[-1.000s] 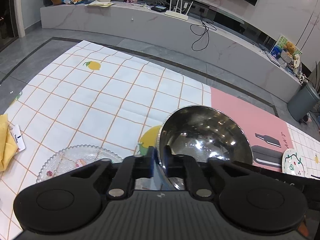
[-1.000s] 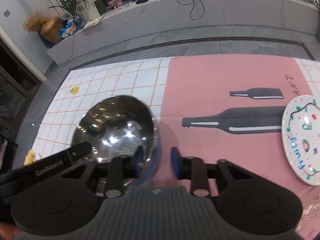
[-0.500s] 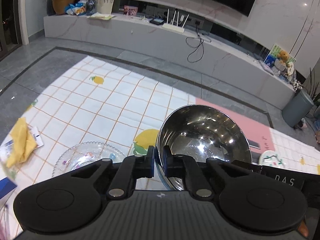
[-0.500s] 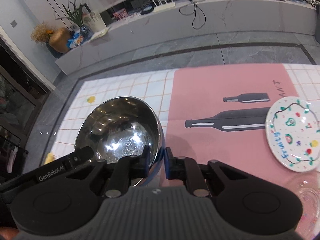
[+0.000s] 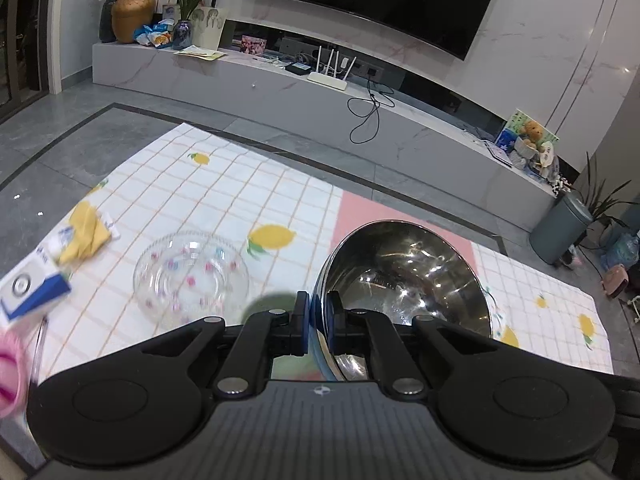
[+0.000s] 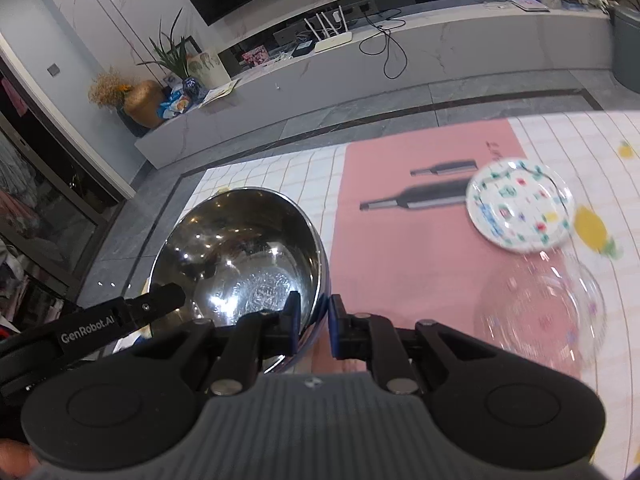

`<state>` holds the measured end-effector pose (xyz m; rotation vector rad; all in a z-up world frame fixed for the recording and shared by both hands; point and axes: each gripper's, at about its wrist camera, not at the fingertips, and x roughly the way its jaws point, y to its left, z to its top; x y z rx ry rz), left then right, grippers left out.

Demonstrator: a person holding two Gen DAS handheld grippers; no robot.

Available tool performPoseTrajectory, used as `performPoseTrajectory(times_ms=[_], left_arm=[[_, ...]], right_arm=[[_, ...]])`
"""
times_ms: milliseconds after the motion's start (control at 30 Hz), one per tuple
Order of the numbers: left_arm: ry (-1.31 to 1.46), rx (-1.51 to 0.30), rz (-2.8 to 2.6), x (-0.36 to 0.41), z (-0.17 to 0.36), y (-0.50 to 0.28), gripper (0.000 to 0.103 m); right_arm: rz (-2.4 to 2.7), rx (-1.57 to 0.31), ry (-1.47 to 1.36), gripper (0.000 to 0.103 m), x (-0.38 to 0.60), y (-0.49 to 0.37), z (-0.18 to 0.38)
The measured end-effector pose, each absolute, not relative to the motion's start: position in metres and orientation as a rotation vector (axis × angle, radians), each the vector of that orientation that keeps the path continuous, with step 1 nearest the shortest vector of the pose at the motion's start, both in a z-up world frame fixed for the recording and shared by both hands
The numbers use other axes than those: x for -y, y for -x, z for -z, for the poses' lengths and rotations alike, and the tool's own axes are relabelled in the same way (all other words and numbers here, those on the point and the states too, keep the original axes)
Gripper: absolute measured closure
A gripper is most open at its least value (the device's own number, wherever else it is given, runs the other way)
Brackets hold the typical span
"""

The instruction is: Organize plates and bowls

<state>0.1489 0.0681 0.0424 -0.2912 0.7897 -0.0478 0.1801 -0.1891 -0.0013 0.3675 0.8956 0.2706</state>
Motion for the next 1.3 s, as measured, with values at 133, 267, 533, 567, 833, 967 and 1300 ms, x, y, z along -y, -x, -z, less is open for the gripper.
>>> performPoseTrajectory(times_ms=[133,267,533,567,833,967,1300], left_arm=[[0.321,-0.806,0.051,-0.065,-0.036,-0.117,0.094],[0.376,-0.841,0.048,-0.07,-0.023,-0.094,0.094],[0.415,-0.926,0.035,-0.068,0.006,-0.066,0.094],[0.419,-0.937,0.032,-0.067,0.009,-0.065,0.094],[0.419,-0.987,0.027,-0.06,0.027,-0.059,0.094],[0.404,-1.0,0.02,-0.057,0.031,-0.06,0.094],[0.39,-1.025,0.011,-0.055,0.037,-0.064,0.094]], right_arm=[[-0.258,-0.888,-0.377,0.091,0.198,-0.141,0.001],[-0.255,-0.902,-0.392,0.09,0.206,-0.112,0.007],[-0.237,-0.972,-0.431,0.09,0.219,-0.079,0.032],[-0.233,-0.979,-0.432,0.09,0.219,-0.077,0.036],[-0.21,-1.013,-0.432,0.09,0.225,-0.074,0.054],[-0.204,-1.026,-0.421,0.091,0.224,-0.076,0.06],[-0.197,-1.053,-0.416,0.091,0.221,-0.082,0.07]])
